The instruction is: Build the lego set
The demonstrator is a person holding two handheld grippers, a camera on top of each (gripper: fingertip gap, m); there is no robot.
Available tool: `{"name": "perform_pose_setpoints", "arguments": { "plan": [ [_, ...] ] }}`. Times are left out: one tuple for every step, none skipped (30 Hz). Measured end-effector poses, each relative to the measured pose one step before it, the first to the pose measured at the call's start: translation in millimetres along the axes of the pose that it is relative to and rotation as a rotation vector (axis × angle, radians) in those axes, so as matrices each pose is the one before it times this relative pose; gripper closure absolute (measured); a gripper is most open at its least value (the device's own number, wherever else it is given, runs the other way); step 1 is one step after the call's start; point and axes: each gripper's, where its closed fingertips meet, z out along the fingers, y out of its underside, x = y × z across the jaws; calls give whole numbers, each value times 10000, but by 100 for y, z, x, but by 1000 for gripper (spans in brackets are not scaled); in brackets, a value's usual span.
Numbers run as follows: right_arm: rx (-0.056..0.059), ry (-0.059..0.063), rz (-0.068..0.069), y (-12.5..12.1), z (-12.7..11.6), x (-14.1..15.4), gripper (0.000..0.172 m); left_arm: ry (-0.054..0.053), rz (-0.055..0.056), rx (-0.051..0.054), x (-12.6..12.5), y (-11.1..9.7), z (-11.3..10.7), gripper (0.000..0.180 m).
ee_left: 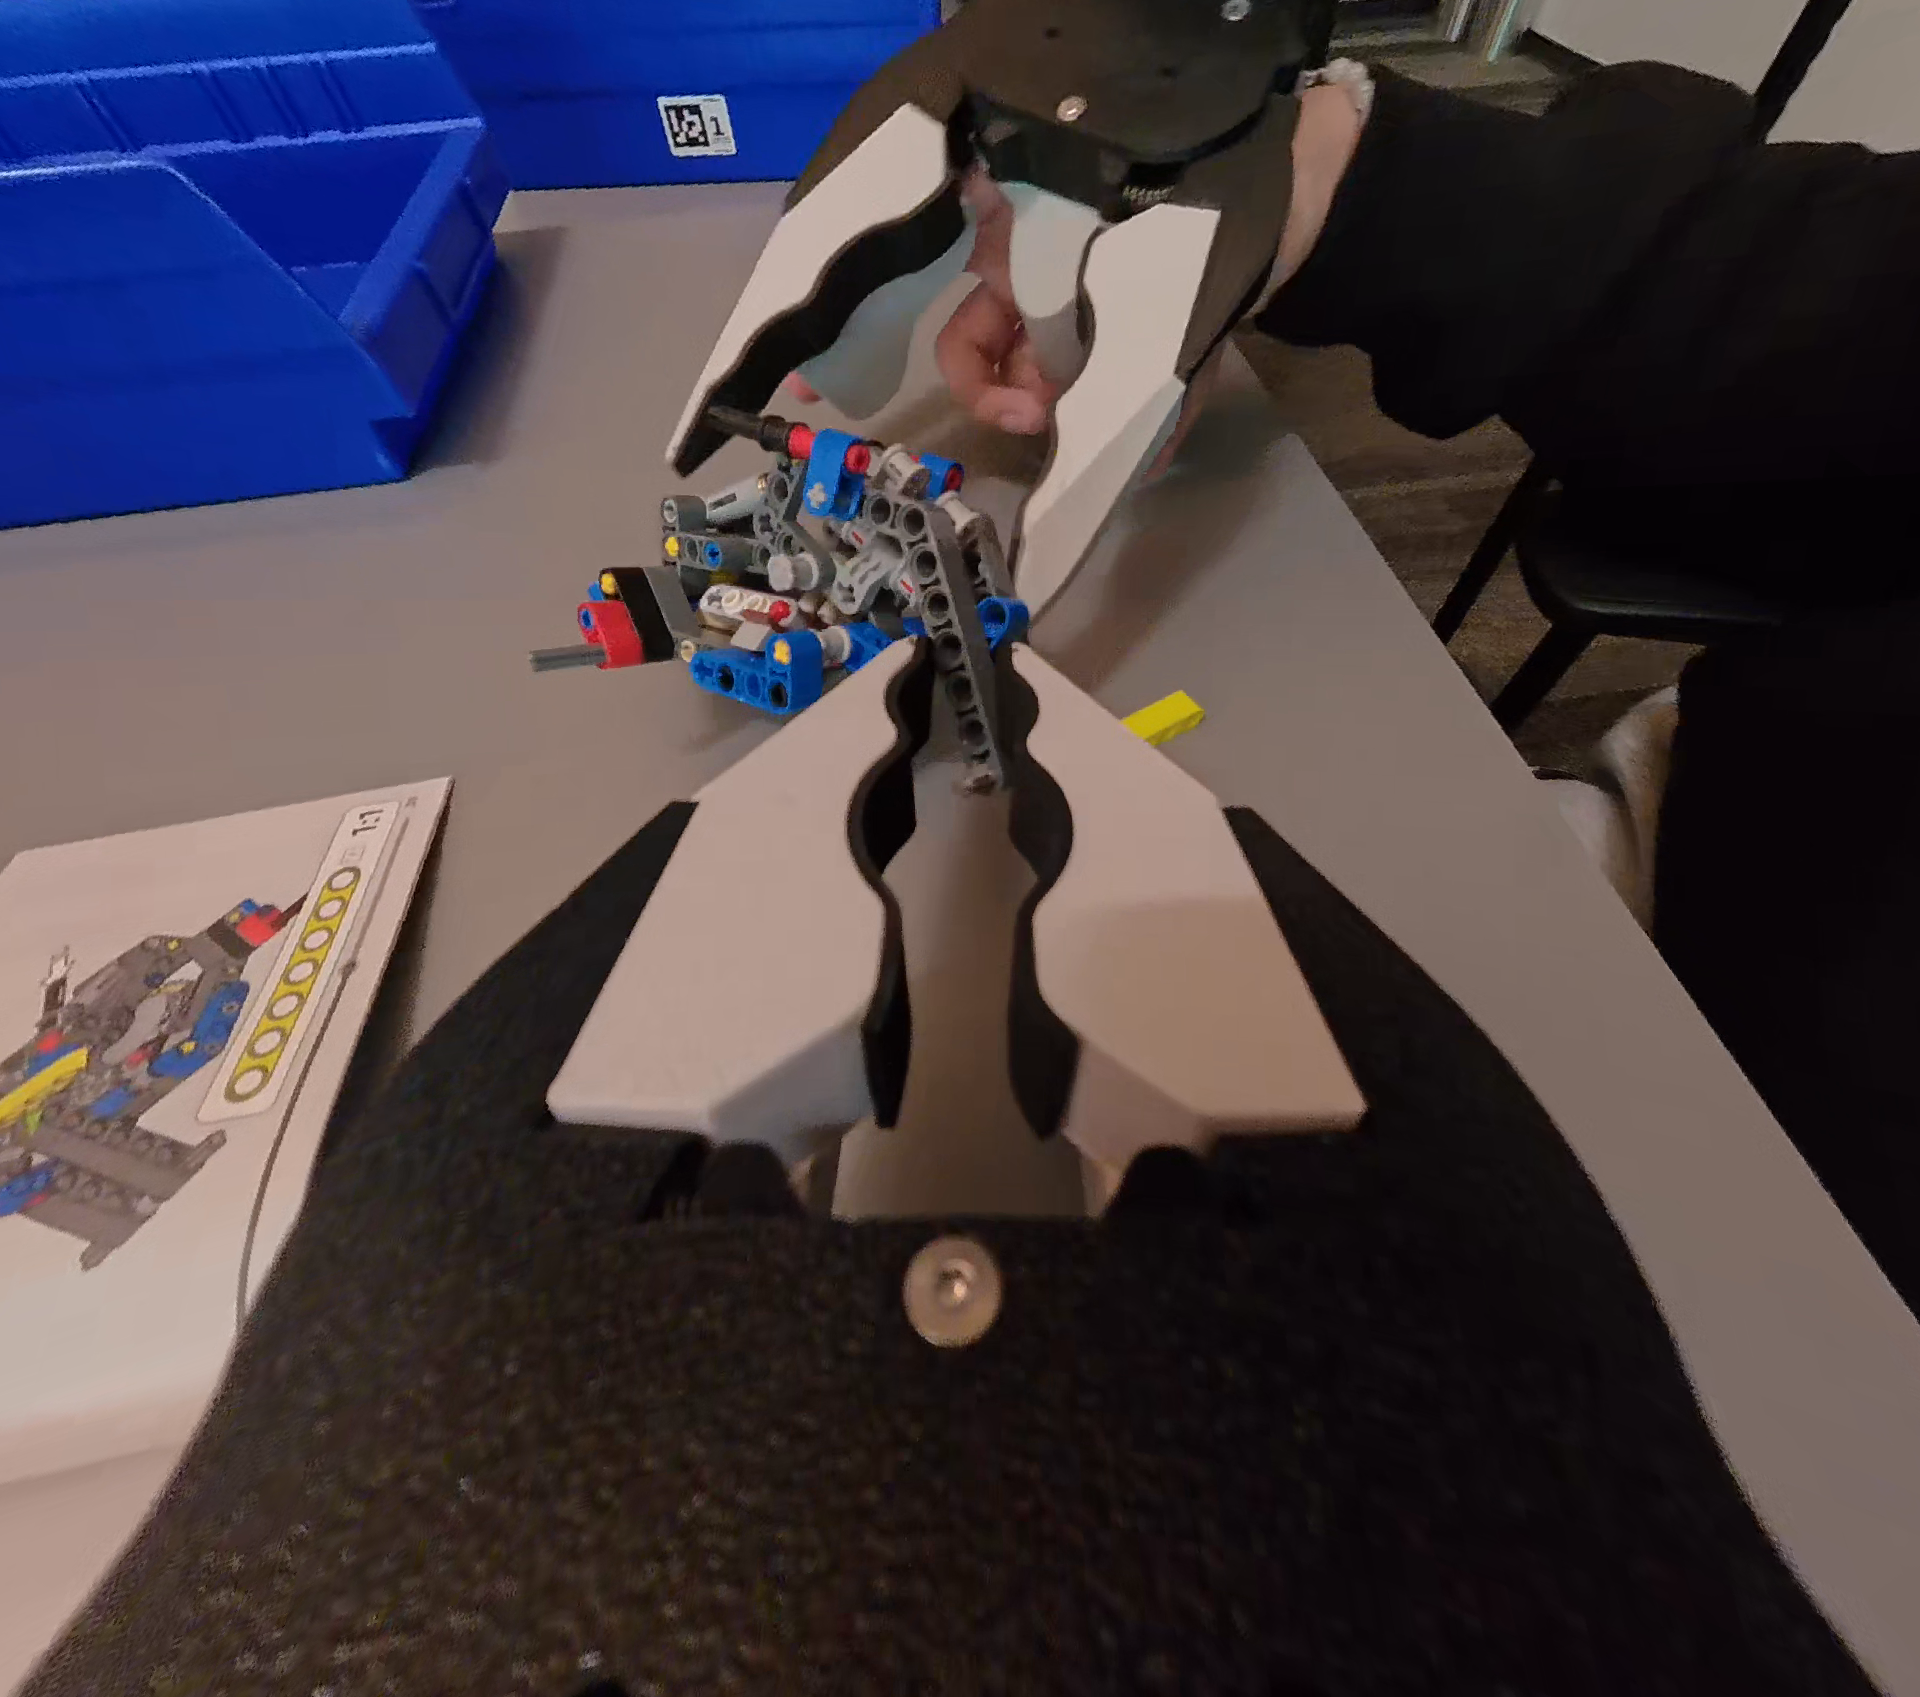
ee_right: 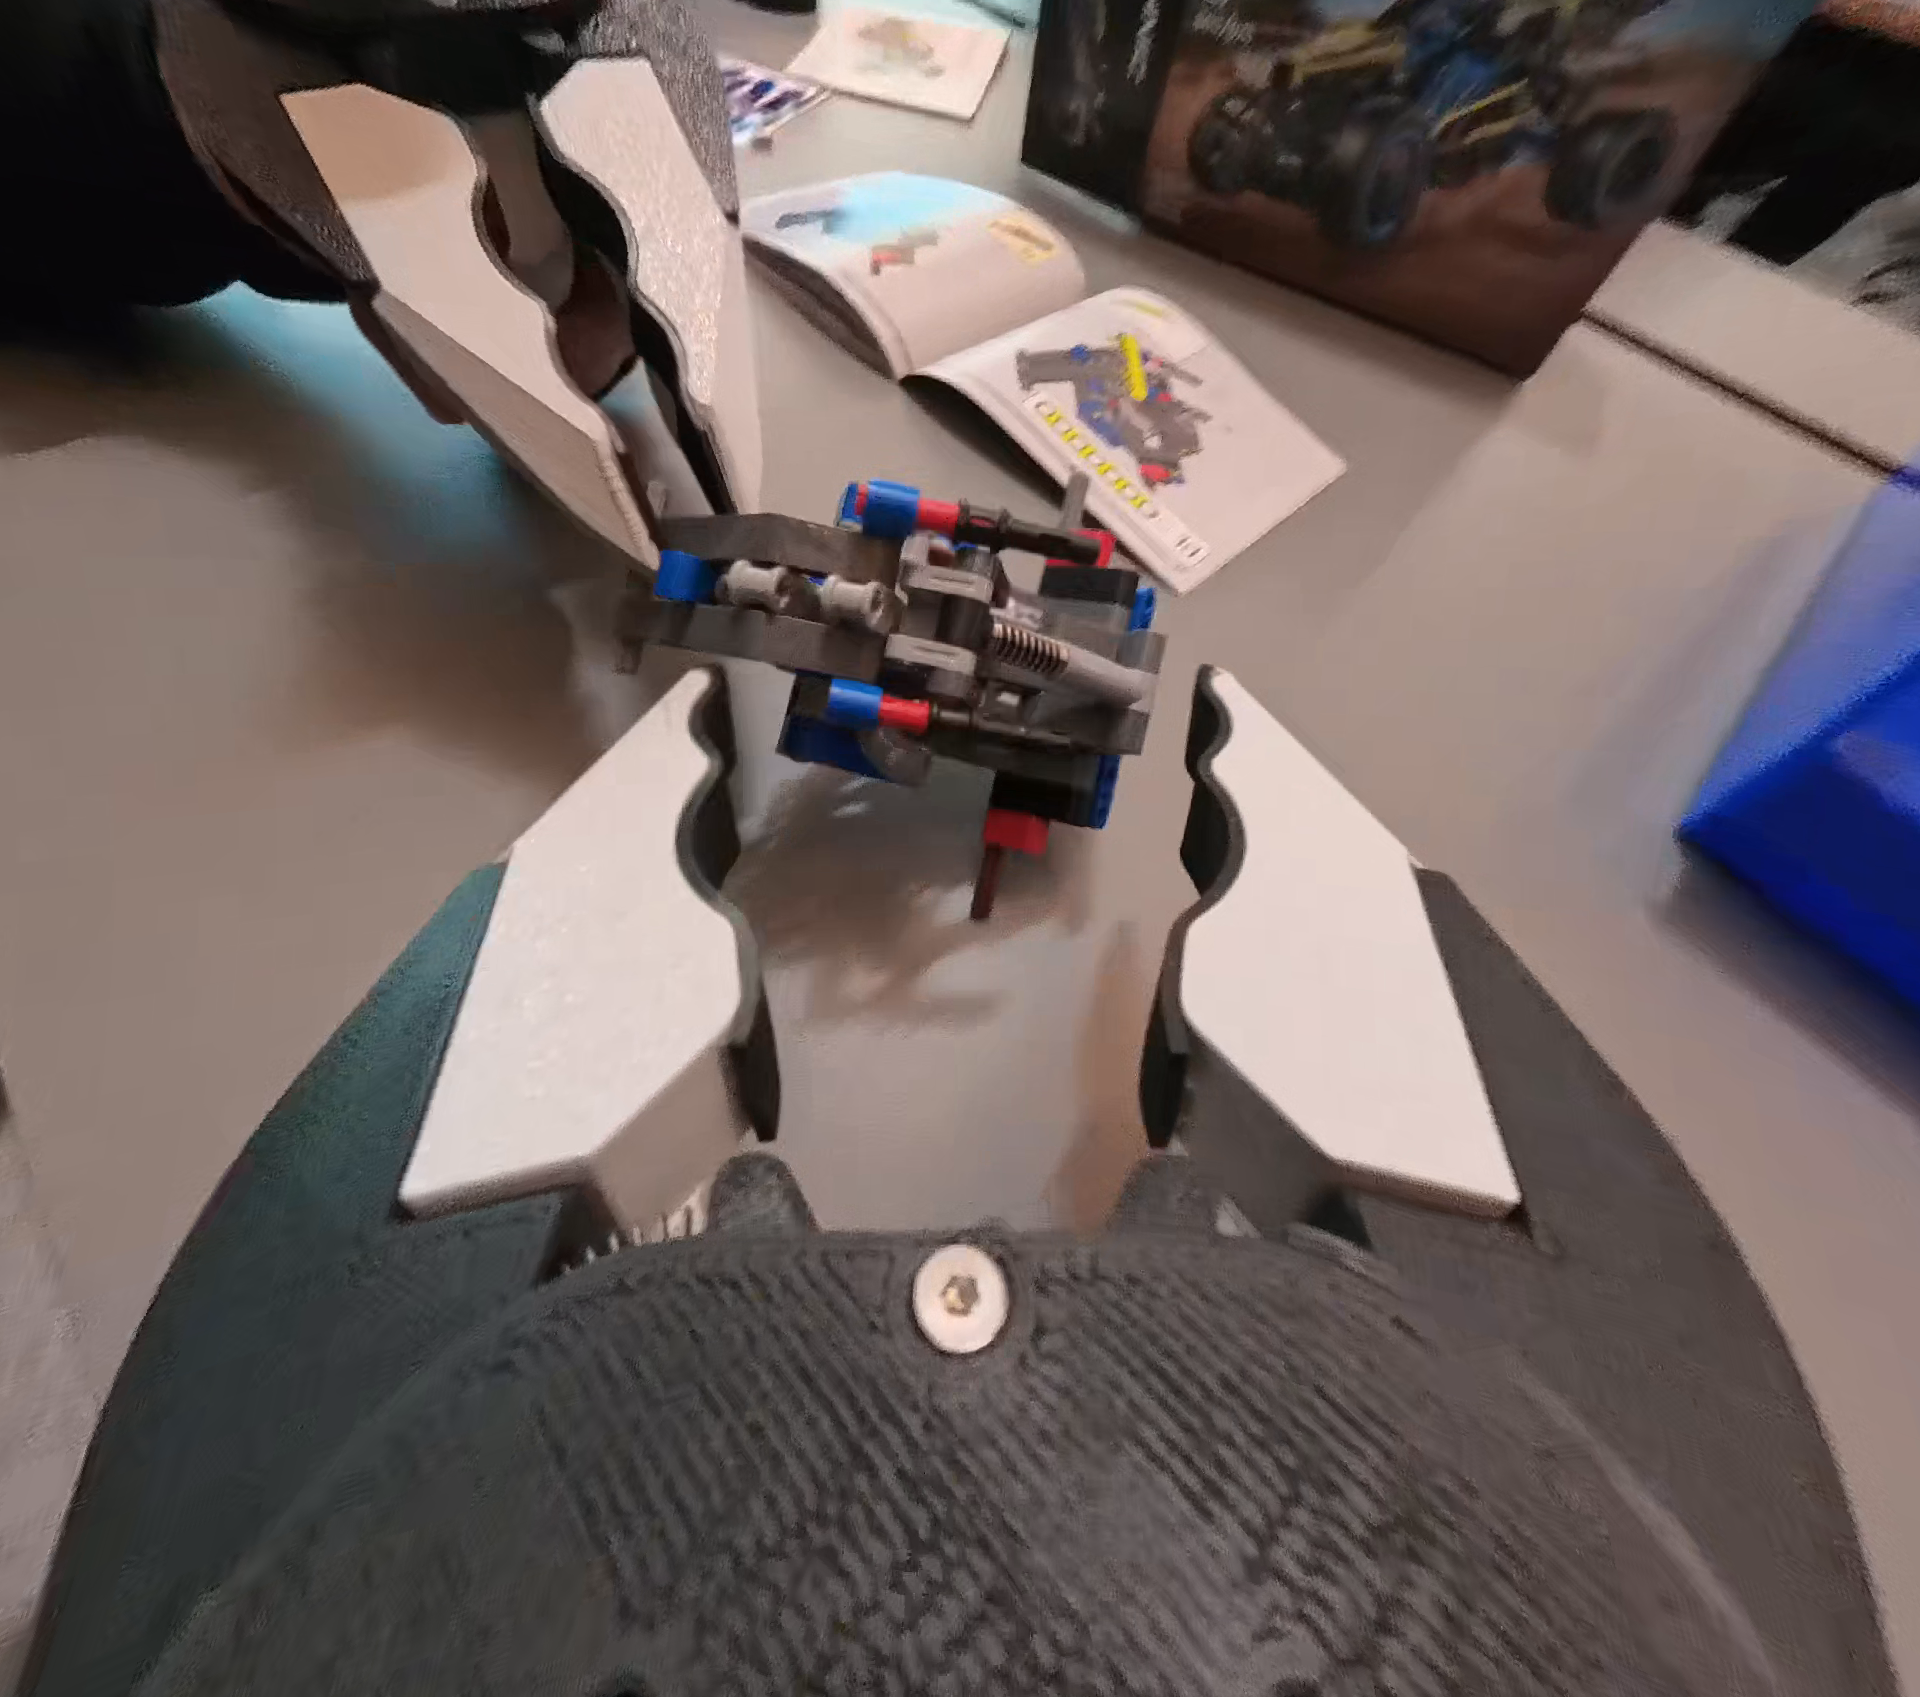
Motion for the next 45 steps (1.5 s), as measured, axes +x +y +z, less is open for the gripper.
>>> {"name": "perform_pose_setpoints", "arguments": {
  "plan": [
    [-247,-224,111,293,306,-82,83,32,53,23,-17,-21,-14,172],
    [-101,-171,-133,78,253,-184,88,23,59,21,-34,-27,-19,172],
    [45,-18,-297,-153,201,-89,88,95,67,55,69,-70,-38,172],
    [86,91,-320,-178,152,50,90,102,87,101,75,-126,-63,172],
    [41,38,-151,-87,120,47,91,52,109,97,-12,-114,-87,172],
    [-3,-53,61,-32,84,17,91,52,105,57,-14,-49,-82,172],
    [-1,-101,83,-36,84,-64,92,78,72,52,3,-42,-79,172],
    [1,-50,-22,-43,92,-51,92,105,64,59,32,-60,-81,172],
    [4,1,-125,-50,117,-57,92,115,99,52,61,-44,-83,172],
    [-47,19,-159,32,120,-79,94,129,144,10,124,12,-88,172],
    [-106,-9,-108,136,114,-115,96,107,198,-84,148,116,-61,172],
    [-62,-20,-63,73,57,-87,98,43,233,-116,130,149,-58,172],
    [-17,-29,-52,26,15,-86,98,-16,211,-116,80,128,-50,172],
    [-13,-1,-50,20,10,-68,98,-26,183,-116,68,153,-38,172],
    [-35,3,-49,34,31,-57,99,-7,133,-181,67,283,-30,171],
    [-49,-3,-67,59,63,-83,99,20,73,-298,99,478,-17,171],
    [-81,-18,-101,98,92,-127,99,38,46,-363,133,586,-18,170],
    [-112,-43,-100,132,102,-168,100,37,53,-431,136,709,16,170],
    [-106,-25,-65,134,112,-109,102,-14,77,-479,65,826,69,169],
    [-127,-23,-35,160,129,-60,104,-105,86,-349,-54,636,92,168],
    [-10,10,-22,-22,92,16,105,-131,58,-58,-108,170,39,168],
    [31,-14,-3,-65,37,21,105,-50,6,12,-24,12,-1,167],
    [8,-30,24,-3,5,12,105,-31,-15,-54,-41,62,-14,167],
    [14,-13,23,-16,-4,37,105,-48,8,-49,-70,42,-14,167],
    [37,-9,2,-53,-17,25,105,-83,65,-77,-112,69,-18,166],
    [76,-18,23,-121,-23,10,107,-173,143,-87,-215,65,-37,163],
    [158,-61,48,-264,-40,-54,112,-255,189,-100,-339,84,-34,162],
    [264,-79,101,-478,-60,-86,118,-285,170,-142,-365,138,6,163],
    [141,-80,79,-306,-22,-96,122,-259,119,-241,-361,278,56,163],
    [-116,-33,8,125,30,-29,121,-131,85,-165,-154,167,77,165],
    [-148,-67,-111,179,-26,-113,116,32,96,-149,72,170,100,166],
    [-180,-154,-144,195,-273,-227,113,28,98,-201,72,288,96,164],
    [-217,-177,-99,191,-537,-190,112,-103,71,-165,-101,247,59,164],
    [-105,-139,-56,-22,-746,-55,112,-164,17,-106,-171,171,3,164],
    [99,31,-34,-295,-864,275,112,-83,-32,-30,-73,87,-37,165],
    [203,123,-21,-394,-894,482,112,-9,-91,35,18,-4,-75,165],
    [159,113,-7,-258,-818,551,116,-15,-149,40,-40,-24,-137,164],
    [8,203,-18,23,-650,757,120,-11,-181,-2,-83,-16,-199,163],
    [-142,323,-138,236,-426,952,124,-42,-215,-32,-157,-11,-264,160],
    [-171,338,-303,257,-121,922,128,-87,-297,-27,-220,-66,-292,157],
    [-246,215,-423,400,216,679,133,-14,-418,-4,-77,-124,-300,156],
    [-339,15,-426,602,526,323,135,191,-528,15,273,-177,-233,153],
    [-379,-253,-335,710,728,-144,136,316,-555,-74,504,-45,-107,148],
    [-363,-386,-202,635,789,-398,136,173,-496,-248,365,209,40,144],
    [-244,-415,-126,373,728,-484,136,-22,-350,-300,129,336,121,141]
  ]
}}
